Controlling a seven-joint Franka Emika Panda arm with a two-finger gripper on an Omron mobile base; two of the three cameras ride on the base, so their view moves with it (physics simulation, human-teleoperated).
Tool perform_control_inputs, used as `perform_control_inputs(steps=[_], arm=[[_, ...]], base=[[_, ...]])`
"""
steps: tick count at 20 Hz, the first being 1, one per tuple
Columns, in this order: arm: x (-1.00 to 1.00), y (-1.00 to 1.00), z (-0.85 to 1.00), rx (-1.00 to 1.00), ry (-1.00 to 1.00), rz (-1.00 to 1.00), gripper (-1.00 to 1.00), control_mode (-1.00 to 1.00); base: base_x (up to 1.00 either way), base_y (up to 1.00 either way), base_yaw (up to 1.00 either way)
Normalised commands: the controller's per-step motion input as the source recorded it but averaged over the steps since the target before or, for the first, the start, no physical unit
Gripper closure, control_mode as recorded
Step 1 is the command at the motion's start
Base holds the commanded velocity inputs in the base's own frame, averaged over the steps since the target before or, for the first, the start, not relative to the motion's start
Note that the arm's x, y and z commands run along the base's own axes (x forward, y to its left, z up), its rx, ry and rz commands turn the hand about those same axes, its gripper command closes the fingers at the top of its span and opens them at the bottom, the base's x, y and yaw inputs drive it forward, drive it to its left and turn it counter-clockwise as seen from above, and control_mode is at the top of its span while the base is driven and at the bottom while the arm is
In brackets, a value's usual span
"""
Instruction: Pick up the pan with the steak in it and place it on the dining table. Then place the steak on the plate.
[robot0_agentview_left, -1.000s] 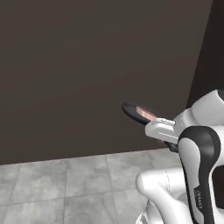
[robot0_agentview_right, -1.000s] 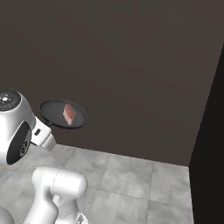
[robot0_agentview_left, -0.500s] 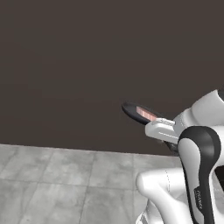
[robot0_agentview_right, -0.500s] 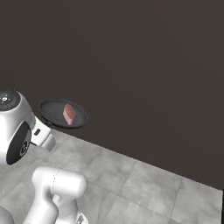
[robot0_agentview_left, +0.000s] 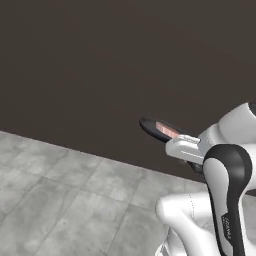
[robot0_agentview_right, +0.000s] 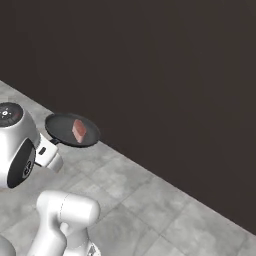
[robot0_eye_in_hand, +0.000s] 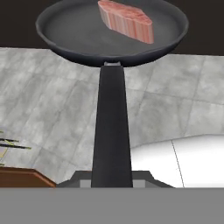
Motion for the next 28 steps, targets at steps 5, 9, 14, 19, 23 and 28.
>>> perform_control_inputs(steps=[5, 9, 14, 19, 23, 28], arm=[[0.0, 0.0, 0.0, 0.0, 0.0, 0.0, 1.0, 1.0], [0.0, 0.0, 0.0, 0.0, 0.0, 0.0, 1.0, 1.0], [0.0, 0.0, 0.0, 0.0, 0.0, 0.0, 1.0, 1.0], [0.0, 0.0, 0.0, 0.0, 0.0, 0.0, 1.0, 1.0], [0.0, 0.0, 0.0, 0.0, 0.0, 0.0, 1.0, 1.0], [0.0, 0.0, 0.0, 0.0, 0.0, 0.0, 1.0, 1.0]], base=[[-0.01, 0.0, 0.5], [-0.02, 0.0, 0.5], [-0.02, 0.0, 0.5], [-0.02, 0.0, 0.5], [-0.03, 0.0, 0.5], [-0.01, 0.0, 0.48]])
